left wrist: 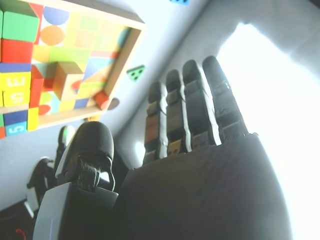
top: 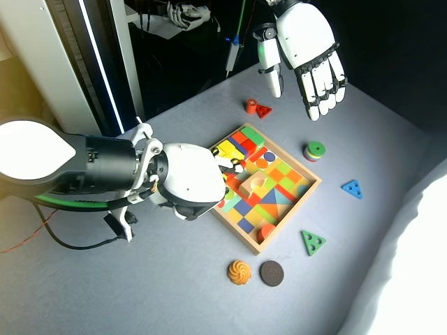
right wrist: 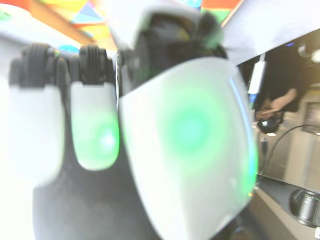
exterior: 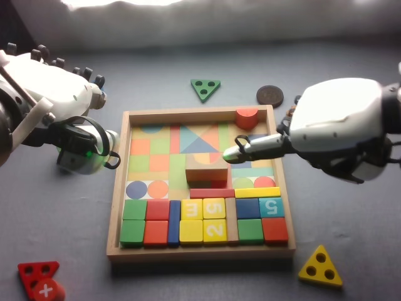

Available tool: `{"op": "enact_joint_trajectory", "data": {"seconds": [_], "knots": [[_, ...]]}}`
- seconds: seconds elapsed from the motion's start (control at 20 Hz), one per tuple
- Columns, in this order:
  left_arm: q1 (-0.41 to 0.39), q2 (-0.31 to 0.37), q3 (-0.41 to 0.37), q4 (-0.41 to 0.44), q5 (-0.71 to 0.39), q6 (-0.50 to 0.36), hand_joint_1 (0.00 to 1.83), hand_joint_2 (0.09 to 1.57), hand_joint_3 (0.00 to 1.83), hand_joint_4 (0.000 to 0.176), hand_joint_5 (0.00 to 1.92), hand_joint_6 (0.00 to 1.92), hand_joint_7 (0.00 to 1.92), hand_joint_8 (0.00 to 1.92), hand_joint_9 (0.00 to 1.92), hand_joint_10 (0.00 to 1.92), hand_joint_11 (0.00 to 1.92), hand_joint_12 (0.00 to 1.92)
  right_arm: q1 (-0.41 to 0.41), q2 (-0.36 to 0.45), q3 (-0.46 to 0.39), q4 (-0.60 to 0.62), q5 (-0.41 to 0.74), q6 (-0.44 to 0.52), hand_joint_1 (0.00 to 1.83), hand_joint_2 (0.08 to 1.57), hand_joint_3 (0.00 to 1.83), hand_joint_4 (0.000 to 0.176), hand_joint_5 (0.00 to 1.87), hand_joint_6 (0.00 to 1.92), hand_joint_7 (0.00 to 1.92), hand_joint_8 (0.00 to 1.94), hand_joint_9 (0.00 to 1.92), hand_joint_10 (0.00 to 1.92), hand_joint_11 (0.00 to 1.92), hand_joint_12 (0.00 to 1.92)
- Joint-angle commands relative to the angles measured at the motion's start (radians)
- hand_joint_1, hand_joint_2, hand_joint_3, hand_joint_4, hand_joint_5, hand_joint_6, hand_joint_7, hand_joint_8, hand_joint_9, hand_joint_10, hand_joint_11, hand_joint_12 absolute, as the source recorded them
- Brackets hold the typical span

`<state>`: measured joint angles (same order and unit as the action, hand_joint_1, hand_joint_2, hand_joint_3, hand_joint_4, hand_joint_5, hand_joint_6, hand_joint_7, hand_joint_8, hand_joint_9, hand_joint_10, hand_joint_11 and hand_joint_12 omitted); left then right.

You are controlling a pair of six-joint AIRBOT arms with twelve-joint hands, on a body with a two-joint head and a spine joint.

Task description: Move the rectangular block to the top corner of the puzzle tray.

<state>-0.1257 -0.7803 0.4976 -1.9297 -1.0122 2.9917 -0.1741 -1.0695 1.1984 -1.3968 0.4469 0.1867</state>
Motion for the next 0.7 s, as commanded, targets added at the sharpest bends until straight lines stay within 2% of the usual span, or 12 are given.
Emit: {"op": "enact_joint_trajectory", "data": {"seconds": [0.0, 0.05, 0.2, 0.3, 0.4, 0.5, 0.65], "knots": [[-0.008, 0.015, -0.004, 0.083, -0.002, 0.006, 0.0, 1.5, 0.0, 0.0, 0.24, 0.0, 0.29, 0.0, 0.26, 0.0, 0.0, 0.55, 0.02, 0.003, 0.008, 0.025, 0.035, 0.013, 1.78, 0.54, 1.28, 0.0, 0.13, 0.01, 1.72, 1.94, 1.87, 1.92, 1.86, 1.92], [-0.008, 0.015, -0.004, 0.083, -0.002, 0.006, 0.0, 1.49, 0.0, 0.0, 0.26, 0.01, 0.31, 0.01, 0.29, 0.01, 0.0, 0.56, 0.028, -0.006, 0.015, 0.007, 0.035, 0.026, 1.79, 0.56, 1.22, 0.0, 0.14, 0.01, 1.71, 1.94, 1.85, 1.92, 1.86, 1.92], [-0.008, 0.015, -0.004, 0.083, -0.002, 0.006, 0.0, 1.49, 0.0, 0.0, 0.26, 0.01, 0.3, 0.01, 0.28, 0.0, 0.0, 0.58, 0.047, -0.049, 0.053, -0.086, 0.049, 0.09, 1.82, 0.56, 1.24, 0.0, 0.12, 0.0, 1.73, 1.94, 1.87, 1.92, 1.88, 1.92], [-0.008, 0.015, -0.004, 0.083, -0.002, 0.006, 0.0, 1.49, 0.0, 0.0, 0.27, 0.0, 0.31, 0.0, 0.29, 0.0, 0.0, 0.57, 0.048, -0.072, 0.082, -0.093, 0.062, 0.098, 1.8, 0.56, 1.24, 0.0, 0.11, 0.01, 1.72, 1.94, 1.86, 1.92, 1.83, 1.92], [-0.008, 0.015, -0.004, 0.083, -0.002, 0.006, 0.0, 1.51, 0.01, 0.0, 0.26, 0.0, 0.31, 0.0, 0.29, 0.0, 0.0, 0.57, 0.047, -0.099, 0.115, -0.108, 0.07, 0.105, 1.75, 0.63, 1.13, 0.0, 0.12, 0.01, 1.69, 1.94, 1.83, 1.92, 1.81, 1.92], [-0.008, 0.015, -0.004, 0.082, -0.002, 0.006, 0.0, 1.51, 0.01, 0.0, 0.26, 0.0, 0.31, 0.0, 0.29, 0.0, 0.0, 0.57, 0.047, -0.123, 0.144, -0.132, 0.071, 0.112, 1.8, 0.59, 1.15, 0.0, 0.13, 0.01, 1.74, 1.94, 1.87, 1.92, 1.79, 1.92], [-0.008, 0.015, -0.004, 0.082, -0.002, 0.006, 0.0, 1.49, 0.0, 0.0, 0.28, 0.01, 0.33, 0.01, 0.31, 0.01, 0.0, 0.61, 0.05, -0.15, 0.174, -0.162, 0.083, 0.112, 1.7, 0.65, 1.02, 0.0, 0.11, 0.0, 1.68, 1.94, 1.83, 1.92, 1.8, 1.92]]}}
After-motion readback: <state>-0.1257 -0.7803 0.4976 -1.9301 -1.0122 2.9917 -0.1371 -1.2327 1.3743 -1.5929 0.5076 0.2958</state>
